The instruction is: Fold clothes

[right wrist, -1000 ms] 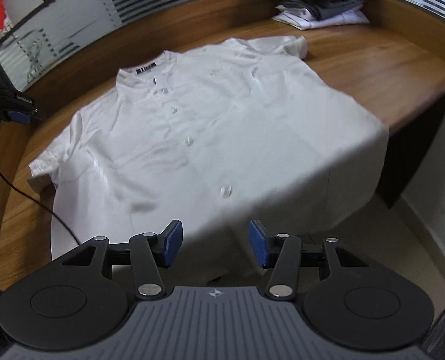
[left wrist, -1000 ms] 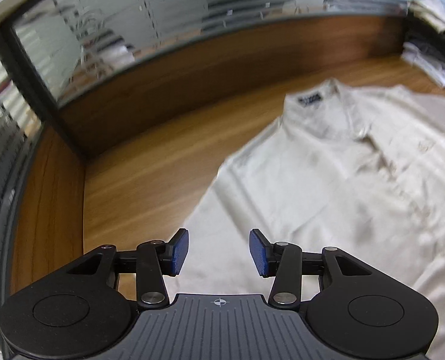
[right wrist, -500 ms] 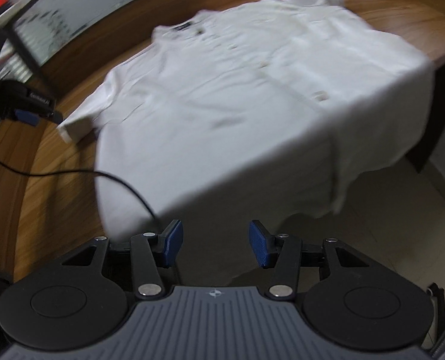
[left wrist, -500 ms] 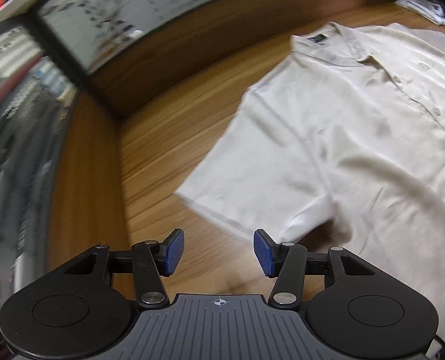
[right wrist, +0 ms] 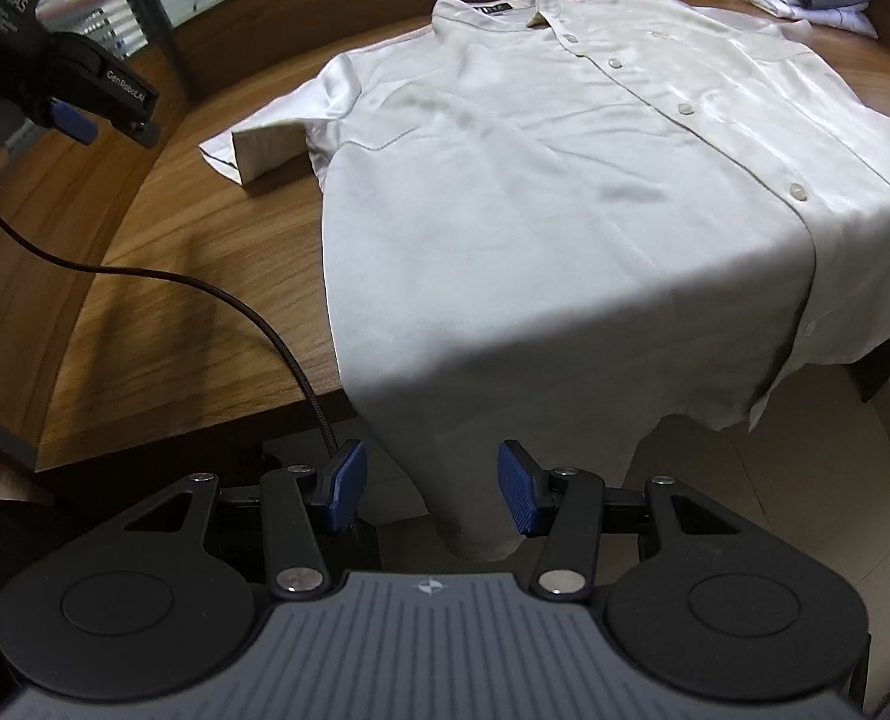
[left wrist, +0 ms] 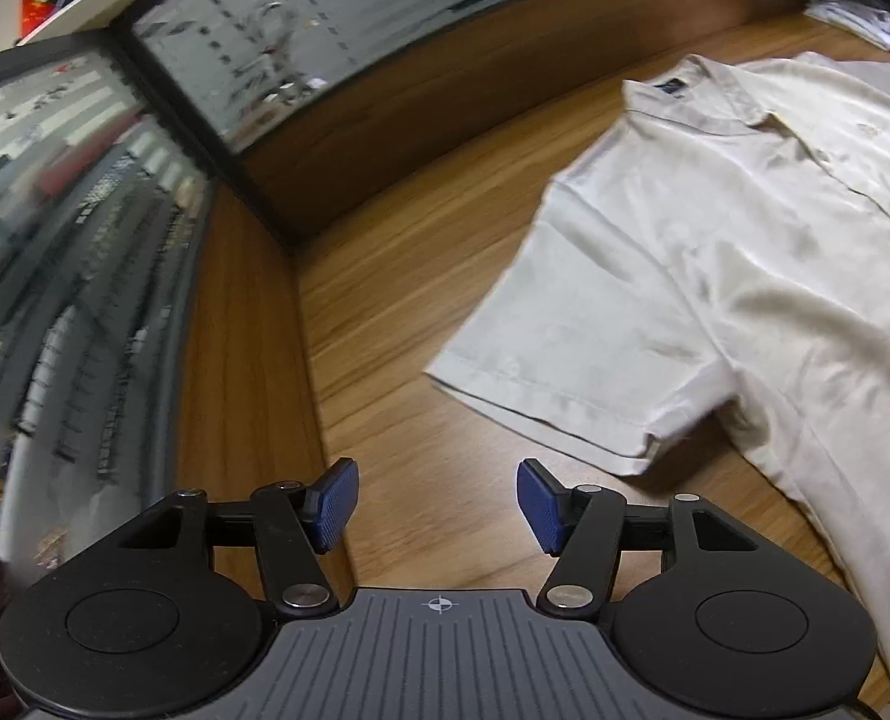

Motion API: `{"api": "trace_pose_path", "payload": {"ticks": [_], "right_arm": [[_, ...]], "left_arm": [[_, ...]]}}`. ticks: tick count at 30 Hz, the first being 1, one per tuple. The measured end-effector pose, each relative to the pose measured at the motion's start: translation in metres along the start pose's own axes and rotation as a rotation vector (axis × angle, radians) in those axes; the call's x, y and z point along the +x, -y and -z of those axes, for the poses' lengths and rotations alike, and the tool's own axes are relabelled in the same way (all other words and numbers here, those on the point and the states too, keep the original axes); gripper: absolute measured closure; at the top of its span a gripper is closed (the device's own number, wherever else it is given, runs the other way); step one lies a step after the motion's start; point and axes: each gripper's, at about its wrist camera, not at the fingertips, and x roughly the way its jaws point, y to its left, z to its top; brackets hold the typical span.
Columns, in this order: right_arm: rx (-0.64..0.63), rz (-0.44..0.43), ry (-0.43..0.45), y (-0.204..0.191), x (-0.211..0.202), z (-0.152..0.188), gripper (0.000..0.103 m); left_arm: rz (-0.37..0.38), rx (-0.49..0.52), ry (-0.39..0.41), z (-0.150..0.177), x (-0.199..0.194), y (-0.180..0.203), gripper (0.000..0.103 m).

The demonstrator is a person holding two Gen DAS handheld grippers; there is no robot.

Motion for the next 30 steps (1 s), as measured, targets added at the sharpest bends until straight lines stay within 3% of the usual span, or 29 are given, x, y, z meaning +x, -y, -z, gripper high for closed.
{"api": "trace_pose_path", "payload": {"ticks": [7,9,12,16,23,24,25,27,30], "right_arm": [[-0.104,0.052,0.007,-0.021,0.029,-0.003,0.050],[-0.120,0.084,0.014,-0.024,0.033,-0.003,0.072],[-0.110,0.112,0.015,-0.025,0.031,-0.004,0.092],[-0.079,0.095,0.008,-0.019,0.021,-0.007,0.094],[-0.037,0.046,-0.022,-0.010,0.003,-0.022,0.099],[-0.033,0.045,-0.027,-0.009,0.001,-0.024,0.100],[-0.027,0.041,-0.032,-0.008,-0.001,-0.027,0.101],[-0.010,0.034,-0.039,-0.005,-0.006,-0.031,0.101],[0.004,0.029,-0.042,0.000,-0.015,-0.037,0.101]], "left_arm": [[0.072,0.043,0.022,0.004,0.001,0.012,0.040],[0.109,0.061,0.028,0.008,0.002,0.019,0.040],[0.143,0.154,0.077,0.023,0.003,0.037,0.040],[0.138,0.268,0.124,0.035,0.009,0.058,0.040],[0.084,0.164,0.172,0.020,0.036,0.061,0.042],[0.092,0.143,0.178,0.018,0.040,0.060,0.050],[0.099,0.121,0.183,0.016,0.045,0.059,0.071],[0.118,0.070,0.192,0.015,0.049,0.054,0.097],[0.114,-0.013,0.242,0.008,0.043,0.050,0.100]]}}
